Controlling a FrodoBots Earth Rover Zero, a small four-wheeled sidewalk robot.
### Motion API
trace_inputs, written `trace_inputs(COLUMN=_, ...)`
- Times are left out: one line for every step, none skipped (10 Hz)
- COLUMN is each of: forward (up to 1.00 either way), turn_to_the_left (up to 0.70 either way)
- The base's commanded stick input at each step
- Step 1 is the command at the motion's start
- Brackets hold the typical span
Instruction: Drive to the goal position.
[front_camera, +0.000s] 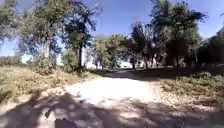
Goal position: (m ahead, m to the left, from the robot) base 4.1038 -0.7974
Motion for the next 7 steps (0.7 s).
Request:
trace_inputs(forward=0.85, turn_to_the_left=-0.34)
trace_inputs(forward=0.85, turn_to_the_left=-0.25)
trace_inputs(forward=0.85, turn_to_the_left=-0.08)
trace_inputs(forward=0.85, turn_to_the_left=0.0)
trace_inputs(forward=0.85, turn_to_the_left=0.0)
trace_inputs(forward=0.85, turn_to_the_left=0.0)
trace_inputs(forward=0.85, turn_to_the_left=0.0)
